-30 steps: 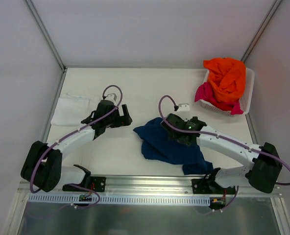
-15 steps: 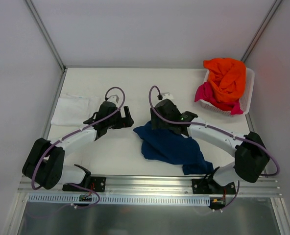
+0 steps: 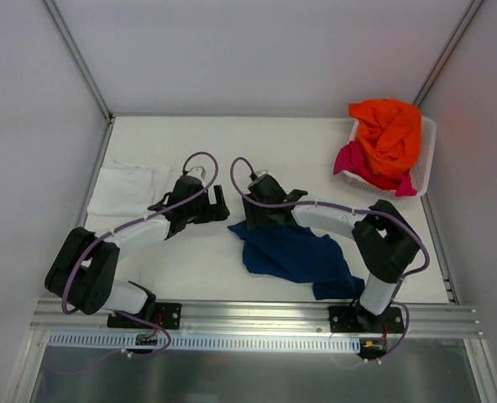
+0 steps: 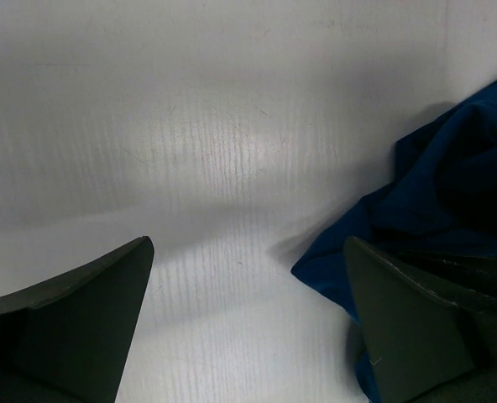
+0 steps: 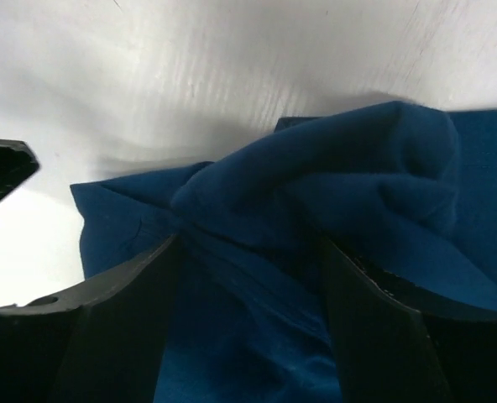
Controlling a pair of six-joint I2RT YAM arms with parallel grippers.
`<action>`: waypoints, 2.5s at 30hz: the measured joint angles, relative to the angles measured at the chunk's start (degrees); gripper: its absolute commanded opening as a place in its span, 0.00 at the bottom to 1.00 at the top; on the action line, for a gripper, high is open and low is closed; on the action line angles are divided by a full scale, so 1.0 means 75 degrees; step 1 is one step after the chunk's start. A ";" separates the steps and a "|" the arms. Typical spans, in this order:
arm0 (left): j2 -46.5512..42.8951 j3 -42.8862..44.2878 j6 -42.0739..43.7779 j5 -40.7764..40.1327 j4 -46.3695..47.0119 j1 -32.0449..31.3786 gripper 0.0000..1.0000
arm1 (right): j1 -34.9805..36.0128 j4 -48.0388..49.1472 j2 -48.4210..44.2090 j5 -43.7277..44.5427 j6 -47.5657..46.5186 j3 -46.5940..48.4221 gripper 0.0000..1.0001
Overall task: Fold and stack the t-shirts
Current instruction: Flatten out the tshirt
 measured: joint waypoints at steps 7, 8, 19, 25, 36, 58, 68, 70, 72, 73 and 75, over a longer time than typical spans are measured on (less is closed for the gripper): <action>-0.0248 -0.0143 0.0003 -0.0163 0.0012 0.0000 0.99 | 0.0000 -0.0268 -0.0353 0.0143 -0.0085 -0.0012 0.32; -0.0259 -0.0143 0.0000 -0.0163 0.0017 0.0000 0.99 | 0.0000 -0.0370 -0.0495 0.0204 -0.0082 -0.0009 0.12; -0.0347 -0.0268 -0.0003 -0.0166 0.0009 -0.0003 0.99 | 0.0003 -0.2017 -0.2579 0.1341 -0.0388 -0.0003 0.00; -0.0484 -0.0300 -0.0064 -0.0166 0.0012 -0.0006 0.99 | 0.0015 -0.3092 -0.4089 0.2124 -0.0376 0.0000 0.00; -0.0819 -0.0522 -0.0157 -0.0166 0.0015 -0.0105 0.99 | 0.0122 -0.7318 -0.7224 0.4147 0.1547 0.0341 0.00; -0.0452 -0.0353 -0.0184 -0.0201 0.0015 -0.0606 0.99 | 0.0484 -0.8294 -0.6359 0.4759 0.2812 -0.0262 0.93; -0.0498 -0.0379 -0.0181 -0.0207 0.0012 -0.0691 0.99 | -0.1903 -0.5167 -0.4692 0.3168 0.1128 -0.1341 0.89; -0.0548 -0.0408 -0.0181 -0.0210 0.0012 -0.0691 0.99 | -0.2483 -0.4625 -0.4284 0.2681 0.0935 -0.1614 0.89; -0.0595 -0.0434 -0.0181 -0.0210 0.0012 -0.0691 0.99 | -0.2868 -0.4153 -0.3794 0.2340 0.0816 -0.1784 0.89; -0.0618 -0.0449 -0.0181 -0.0210 0.0015 -0.0691 0.99 | -0.2970 -0.3949 -0.3544 0.2192 0.0775 -0.1824 0.89; -0.0632 -0.0458 -0.0181 -0.0207 0.0015 -0.0694 0.99 | -0.3072 -0.3593 -0.3069 0.1923 0.0717 -0.1868 0.89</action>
